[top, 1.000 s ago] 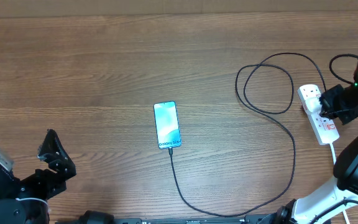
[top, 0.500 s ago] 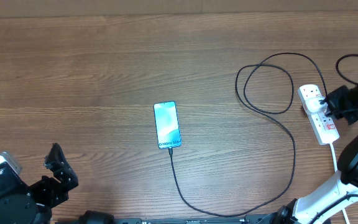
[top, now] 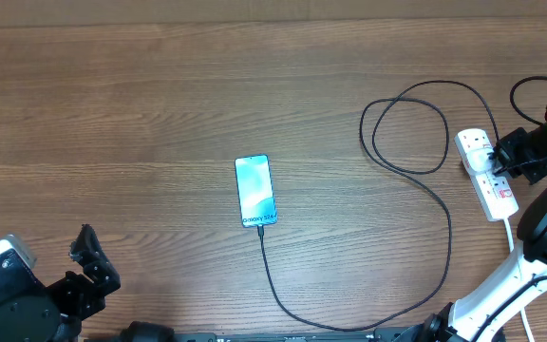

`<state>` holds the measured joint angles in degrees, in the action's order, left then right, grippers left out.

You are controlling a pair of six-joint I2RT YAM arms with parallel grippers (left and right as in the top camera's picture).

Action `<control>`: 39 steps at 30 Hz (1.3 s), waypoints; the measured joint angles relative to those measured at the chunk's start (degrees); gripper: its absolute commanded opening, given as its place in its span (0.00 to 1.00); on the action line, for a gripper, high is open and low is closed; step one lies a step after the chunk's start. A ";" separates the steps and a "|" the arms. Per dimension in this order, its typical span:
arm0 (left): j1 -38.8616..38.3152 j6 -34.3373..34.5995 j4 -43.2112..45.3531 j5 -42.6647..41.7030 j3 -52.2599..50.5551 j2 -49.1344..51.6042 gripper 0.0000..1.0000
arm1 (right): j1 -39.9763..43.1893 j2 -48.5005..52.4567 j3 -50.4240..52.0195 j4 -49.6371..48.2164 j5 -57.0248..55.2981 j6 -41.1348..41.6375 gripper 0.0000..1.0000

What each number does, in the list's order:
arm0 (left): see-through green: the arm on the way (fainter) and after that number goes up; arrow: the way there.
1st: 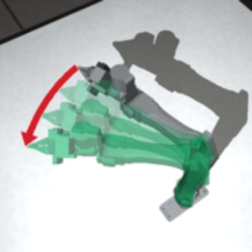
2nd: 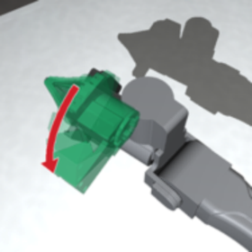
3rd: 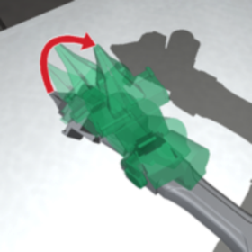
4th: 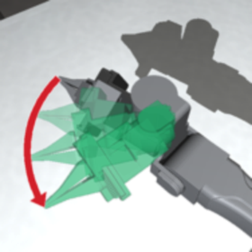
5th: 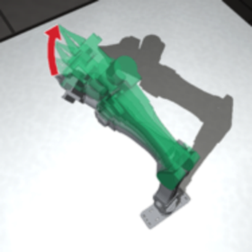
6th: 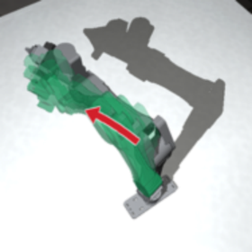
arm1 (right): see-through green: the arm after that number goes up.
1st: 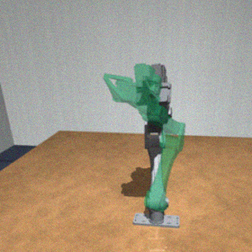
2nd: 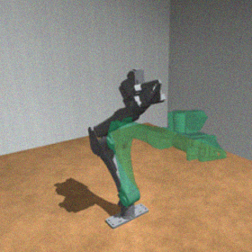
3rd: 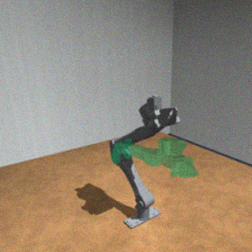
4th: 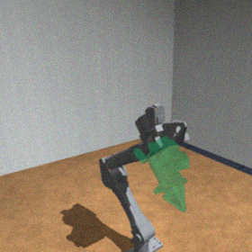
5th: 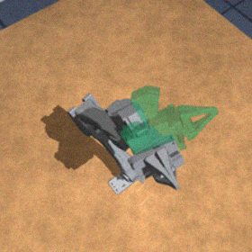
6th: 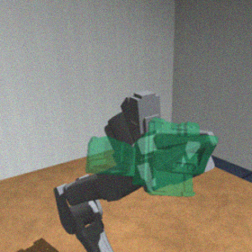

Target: Plug charger to phone and switch on socket

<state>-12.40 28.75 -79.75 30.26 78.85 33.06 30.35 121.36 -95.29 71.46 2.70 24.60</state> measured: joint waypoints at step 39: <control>0.00 -0.02 0.00 0.00 0.00 -0.02 1.00 | -2.91 -13.84 -8.22 14.60 0.11 0.63 0.04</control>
<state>-12.40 28.73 -79.75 30.26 78.85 33.04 27.44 107.53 -103.50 86.06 2.81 25.23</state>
